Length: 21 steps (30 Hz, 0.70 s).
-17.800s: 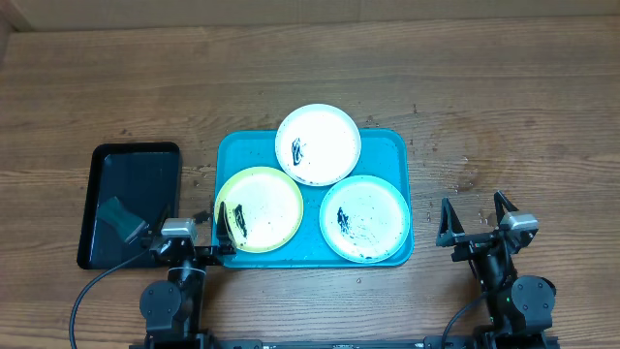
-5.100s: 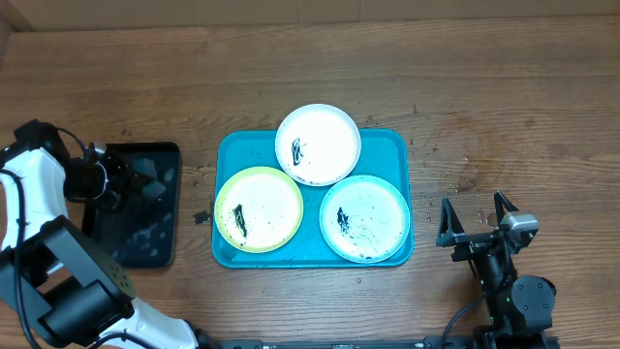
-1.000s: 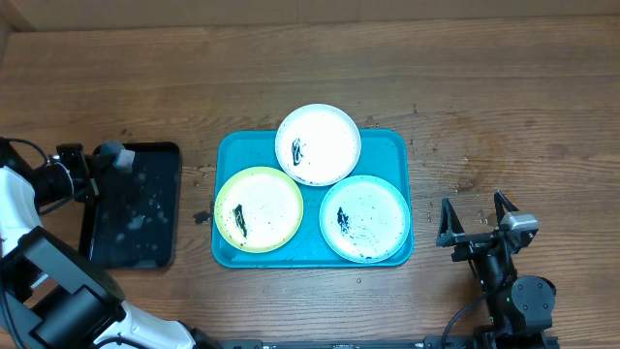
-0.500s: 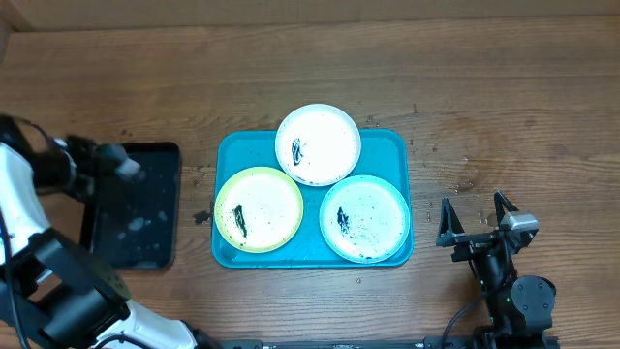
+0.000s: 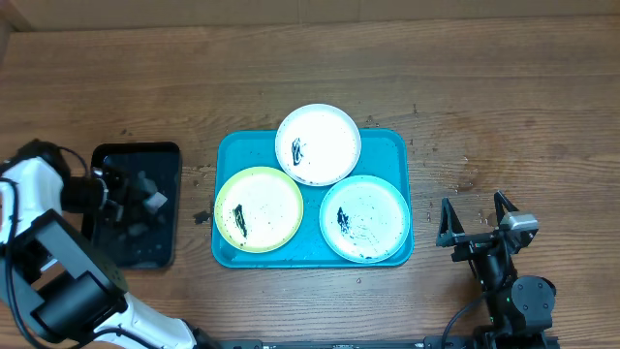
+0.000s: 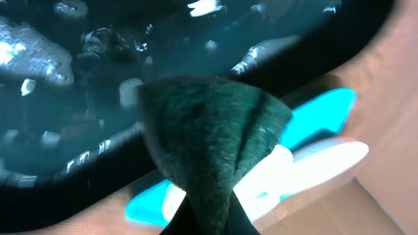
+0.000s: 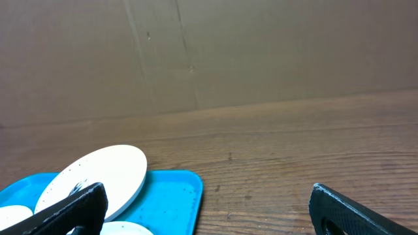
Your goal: Clean dirty plates on tray and stack at the side
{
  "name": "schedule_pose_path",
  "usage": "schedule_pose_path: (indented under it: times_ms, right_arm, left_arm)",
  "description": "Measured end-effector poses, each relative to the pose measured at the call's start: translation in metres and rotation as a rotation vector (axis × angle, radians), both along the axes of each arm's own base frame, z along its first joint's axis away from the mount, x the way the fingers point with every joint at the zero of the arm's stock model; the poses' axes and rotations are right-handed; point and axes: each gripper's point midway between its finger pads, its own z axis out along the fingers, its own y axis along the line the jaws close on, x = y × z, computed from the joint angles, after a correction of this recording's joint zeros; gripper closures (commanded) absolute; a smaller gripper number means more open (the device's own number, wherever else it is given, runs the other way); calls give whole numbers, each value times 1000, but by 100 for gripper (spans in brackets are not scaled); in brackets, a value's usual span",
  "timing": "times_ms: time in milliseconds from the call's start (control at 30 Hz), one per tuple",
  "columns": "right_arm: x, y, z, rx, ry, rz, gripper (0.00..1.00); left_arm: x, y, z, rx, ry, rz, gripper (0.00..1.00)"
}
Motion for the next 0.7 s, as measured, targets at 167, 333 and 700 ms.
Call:
schedule_pose_path:
  times_ms: [167,333,700]
  right_arm:
    - [0,0,0,0,0,0,0]
    - [0,0,0,0,0,0,0]
    - [0,0,0,0,0,-1,0]
  left_arm:
    - [26,33,50,110,-129,3,96]
    - [21,35,33,203,-97,-32,96]
    - [-30,9,-17,167,134,-90,96]
